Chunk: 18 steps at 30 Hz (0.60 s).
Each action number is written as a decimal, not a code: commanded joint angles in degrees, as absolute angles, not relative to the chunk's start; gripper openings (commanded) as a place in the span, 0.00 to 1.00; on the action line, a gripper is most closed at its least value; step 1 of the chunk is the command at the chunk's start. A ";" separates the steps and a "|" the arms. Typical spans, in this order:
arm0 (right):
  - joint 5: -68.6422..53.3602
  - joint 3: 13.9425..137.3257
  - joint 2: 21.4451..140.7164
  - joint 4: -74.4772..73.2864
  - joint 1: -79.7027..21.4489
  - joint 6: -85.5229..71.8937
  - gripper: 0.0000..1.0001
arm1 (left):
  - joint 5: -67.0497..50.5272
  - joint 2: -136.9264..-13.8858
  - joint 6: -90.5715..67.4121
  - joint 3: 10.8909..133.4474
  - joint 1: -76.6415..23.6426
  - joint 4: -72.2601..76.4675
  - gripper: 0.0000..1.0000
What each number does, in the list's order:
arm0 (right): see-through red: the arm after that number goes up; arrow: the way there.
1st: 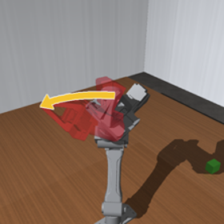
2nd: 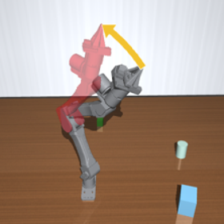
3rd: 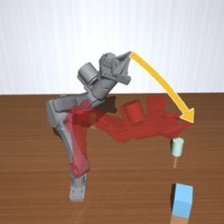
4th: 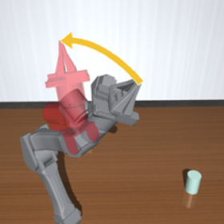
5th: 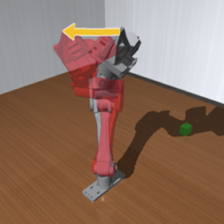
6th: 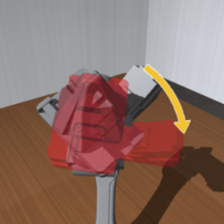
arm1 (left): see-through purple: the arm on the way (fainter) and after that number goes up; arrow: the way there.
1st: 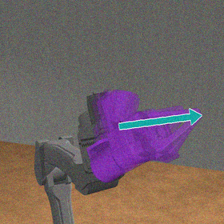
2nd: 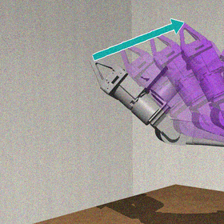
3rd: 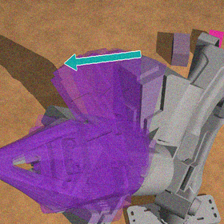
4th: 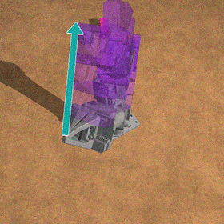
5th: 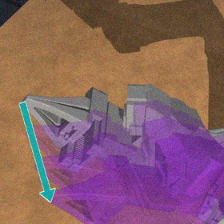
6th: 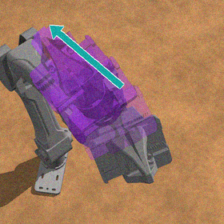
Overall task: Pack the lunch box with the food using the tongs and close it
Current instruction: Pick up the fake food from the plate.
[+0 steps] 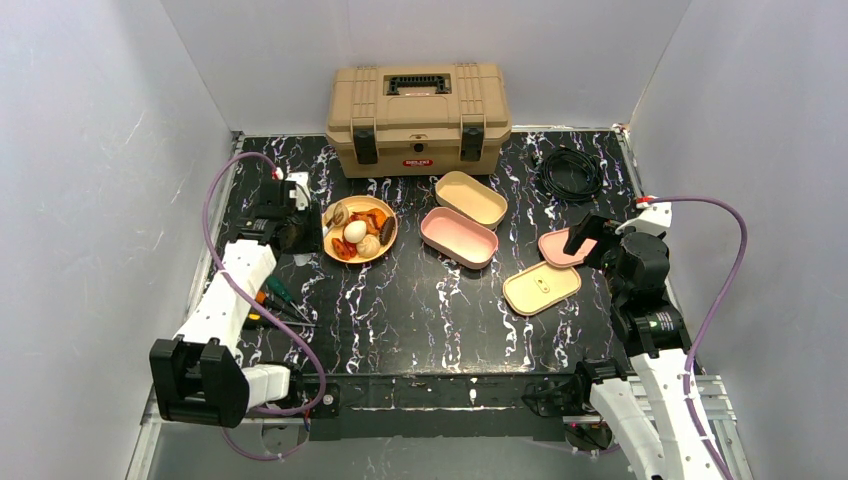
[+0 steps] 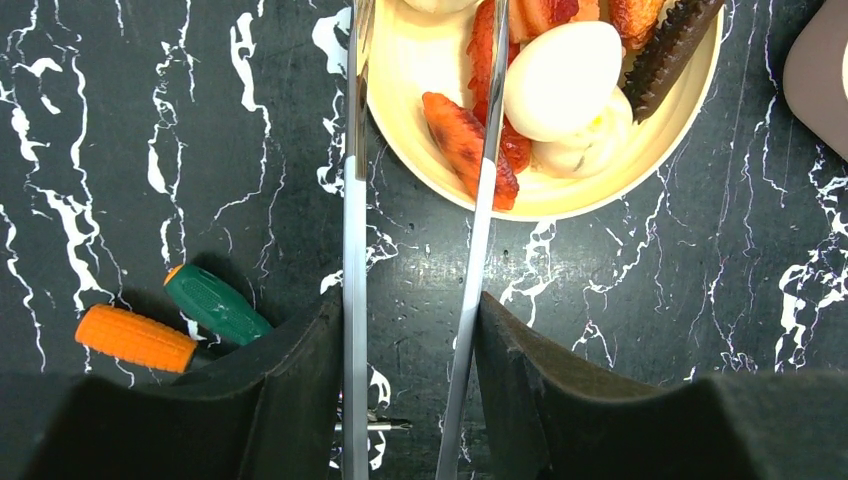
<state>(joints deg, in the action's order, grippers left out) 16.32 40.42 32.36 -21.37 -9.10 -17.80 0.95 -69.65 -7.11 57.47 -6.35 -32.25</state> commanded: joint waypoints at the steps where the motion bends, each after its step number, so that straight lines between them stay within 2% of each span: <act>1: 16.26 42.28 33.09 -20.69 -8.96 -17.84 1.00 | -2.42 -70.77 -7.13 57.77 -6.33 -30.98 0.44; 18: 16.02 41.94 33.35 -20.40 -8.96 -17.94 1.00 | -0.82 -75.88 -6.72 59.35 -6.33 -30.42 0.46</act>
